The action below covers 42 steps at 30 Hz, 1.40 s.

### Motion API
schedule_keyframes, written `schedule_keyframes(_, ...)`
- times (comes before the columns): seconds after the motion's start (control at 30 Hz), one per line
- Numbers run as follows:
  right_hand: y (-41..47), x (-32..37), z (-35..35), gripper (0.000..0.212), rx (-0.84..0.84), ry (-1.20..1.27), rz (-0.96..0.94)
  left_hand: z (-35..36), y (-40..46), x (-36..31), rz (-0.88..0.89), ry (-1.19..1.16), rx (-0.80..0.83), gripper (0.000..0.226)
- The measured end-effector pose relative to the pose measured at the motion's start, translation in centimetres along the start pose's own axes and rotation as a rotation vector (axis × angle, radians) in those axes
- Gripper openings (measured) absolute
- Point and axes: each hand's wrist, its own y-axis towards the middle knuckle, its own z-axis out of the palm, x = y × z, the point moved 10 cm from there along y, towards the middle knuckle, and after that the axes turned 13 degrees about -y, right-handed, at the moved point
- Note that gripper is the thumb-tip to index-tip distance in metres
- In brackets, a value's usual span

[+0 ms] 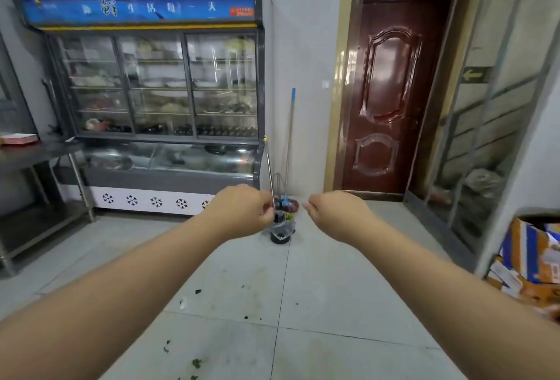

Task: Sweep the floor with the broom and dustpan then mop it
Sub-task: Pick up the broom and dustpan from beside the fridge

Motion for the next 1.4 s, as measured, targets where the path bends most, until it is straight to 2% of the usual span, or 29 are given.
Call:
schedule_keyframes(0.23,8.8,-5.3,4.9,0.029,-0.014,-0.027,0.006,4.6,10.9,2.5,-0.004,0.019,0.009,0.026)
schedule_keyframes(0.33,13.8,-8.3,6.8,0.029,-0.033,-0.059,0.026,5.7,16.9,4.2,0.013,0.009,-0.012,0.02)
schedule_keyframes(0.47,21.5,-11.6,8.5,0.04,-0.028,-0.085,0.037,6.9,24.8,6.4,0.056,-0.034,-0.017,0.017)
schedule_keyframes(0.6,28.3,-14.6,10.7,0.033,-0.051,-0.067,0.03,9.0,31.9,8.0,0.132,-0.067,-0.009,0.016)
schedule_keyframes(0.8,35.2,-20.6,16.0,0.022,0.023,-0.058,0.036,14.2,41.9,9.9,0.134,-0.068,0.02,0.021)
schedule_keyframes(0.93,39.7,-24.8,18.8,0.022,0.01,-0.071,0.019,17.8,48.5,9.7,0.16,-0.033,0.032,0.025)
schedule_keyframes(1.17,51.0,-35.8,22.9,0.029,-0.104,-0.096,-0.013,21.9,63.3,11.3,0.085,0.017,0.014,0.028)
schedule_keyframes(1.4,63.0,-44.0,26.9,0.023,-0.133,-0.061,-0.083,24.6,76.5,15.0,0.013,-0.01,-0.043,0.026)
